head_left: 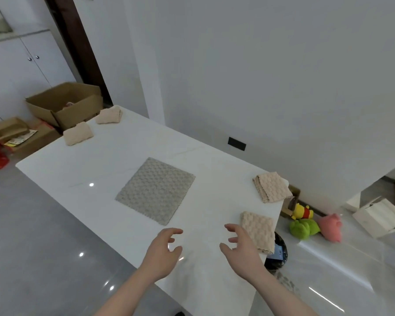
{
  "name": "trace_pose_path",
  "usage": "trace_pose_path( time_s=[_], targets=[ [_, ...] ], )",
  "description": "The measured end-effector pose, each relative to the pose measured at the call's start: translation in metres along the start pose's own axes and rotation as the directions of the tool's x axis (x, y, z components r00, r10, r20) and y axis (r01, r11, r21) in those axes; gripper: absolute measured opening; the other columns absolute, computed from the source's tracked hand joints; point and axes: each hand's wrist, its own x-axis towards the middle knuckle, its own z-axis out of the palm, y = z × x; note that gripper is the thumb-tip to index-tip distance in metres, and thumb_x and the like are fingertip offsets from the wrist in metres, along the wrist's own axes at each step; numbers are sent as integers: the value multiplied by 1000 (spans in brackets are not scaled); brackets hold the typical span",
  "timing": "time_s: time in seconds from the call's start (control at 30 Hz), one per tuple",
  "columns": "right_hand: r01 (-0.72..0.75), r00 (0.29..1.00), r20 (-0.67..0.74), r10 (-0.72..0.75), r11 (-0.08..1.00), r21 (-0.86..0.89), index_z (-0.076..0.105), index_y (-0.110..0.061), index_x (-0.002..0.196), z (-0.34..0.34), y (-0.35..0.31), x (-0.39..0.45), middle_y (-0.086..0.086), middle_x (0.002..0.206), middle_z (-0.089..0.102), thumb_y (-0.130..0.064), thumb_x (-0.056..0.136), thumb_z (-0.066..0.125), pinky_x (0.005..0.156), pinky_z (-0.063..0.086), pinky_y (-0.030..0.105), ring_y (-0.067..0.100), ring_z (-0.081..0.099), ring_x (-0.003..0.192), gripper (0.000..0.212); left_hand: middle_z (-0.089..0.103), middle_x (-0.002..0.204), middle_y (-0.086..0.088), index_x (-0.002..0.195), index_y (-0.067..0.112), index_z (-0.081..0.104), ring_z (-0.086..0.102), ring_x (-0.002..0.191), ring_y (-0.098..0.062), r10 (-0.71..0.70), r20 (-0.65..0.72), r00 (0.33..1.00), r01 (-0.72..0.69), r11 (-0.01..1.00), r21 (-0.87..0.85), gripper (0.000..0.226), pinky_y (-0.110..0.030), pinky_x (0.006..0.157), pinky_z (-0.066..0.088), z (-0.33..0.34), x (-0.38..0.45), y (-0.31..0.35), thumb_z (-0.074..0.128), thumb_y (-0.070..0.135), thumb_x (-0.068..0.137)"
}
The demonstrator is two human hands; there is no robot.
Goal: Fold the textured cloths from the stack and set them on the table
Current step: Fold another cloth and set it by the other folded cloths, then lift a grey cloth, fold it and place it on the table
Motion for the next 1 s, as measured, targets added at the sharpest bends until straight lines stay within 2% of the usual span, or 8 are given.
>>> trace_pose_path(
  time_s=[0.1, 0.37, 0.47, 0.57, 0.67, 0.83, 0.9, 1.0],
  targets=[
    [20, 999, -29, -18, 998, 61, 48, -42, 130, 7, -5, -2, -22, 134, 46, -26, 93, 65, 82, 54, 22, -3, 55, 111, 44, 51, 129, 30, 121, 45, 57, 53, 116, 8, 3, -18, 1000, -3, 1000, -5, 38, -7, 85, 40, -8, -17, 2, 64, 20, 93],
    [44, 995, 85, -52, 995, 89, 48, -39, 133, 69, -48, -13, -25, 133, 45, -28, 93, 63, 70, 52, 16, -3, 56, 113, 44, 48, 130, 33, 123, 45, 57, 52, 118, 8, 14, -63, 998, -11, 999, 34, 37, -8, 88, 38, -64, -42, -26, 65, 24, 93],
    [62, 991, 110, -70, 995, 72, 49, -42, 130, 87, -62, -13, -29, 131, 46, -30, 92, 63, 73, 53, 17, -5, 57, 112, 42, 50, 130, 31, 122, 44, 57, 52, 117, 7, 6, -62, 998, -6, 1000, 5, 36, -10, 88, 39, -87, -32, -43, 66, 24, 93],
    [40, 996, 78, -45, 997, 58, 51, -44, 126, 108, -75, -2, -30, 131, 48, -31, 91, 63, 81, 54, 18, -7, 57, 110, 39, 50, 131, 31, 121, 46, 56, 53, 117, 7, 29, -17, 999, -29, 999, 17, 36, -13, 90, 40, -111, -8, -61, 66, 25, 93],
    [0, 1000, -4, 0, 998, 56, 52, -43, 125, 139, -94, 15, -29, 130, 49, -30, 91, 64, 89, 55, 23, -6, 58, 108, 38, 48, 131, 33, 122, 46, 55, 52, 117, 8, 72, 71, 995, -76, 995, 64, 36, -8, 86, 39, -143, 18, -82, 64, 25, 93],
    [-49, 996, -70, 55, 996, 80, 52, -40, 127, 204, -135, 33, -25, 131, 50, -28, 92, 64, 86, 55, 22, -4, 59, 108, 39, 46, 133, 31, 125, 44, 55, 53, 117, 5, 116, 188, 975, -151, 972, 181, 38, -14, 92, 42, -213, 61, -121, 64, 28, 92],
    [-54, 996, -70, 60, 995, 78, 52, -40, 127, 224, -151, 34, -26, 131, 50, -29, 92, 65, 81, 53, 17, -5, 58, 108, 39, 47, 133, 28, 126, 41, 56, 54, 116, 3, 114, 193, 975, -155, 966, 208, 38, -18, 94, 44, -240, 72, -131, 64, 26, 92],
    [-43, 994, -97, 50, 996, 74, 53, -41, 125, 241, -165, 32, -28, 128, 50, -30, 90, 65, 82, 55, 20, -6, 58, 108, 39, 49, 132, 26, 125, 41, 58, 54, 114, 4, 126, 184, 975, -163, 966, 199, 37, -15, 89, 42, -268, 82, -142, 65, 25, 92]
  ],
)
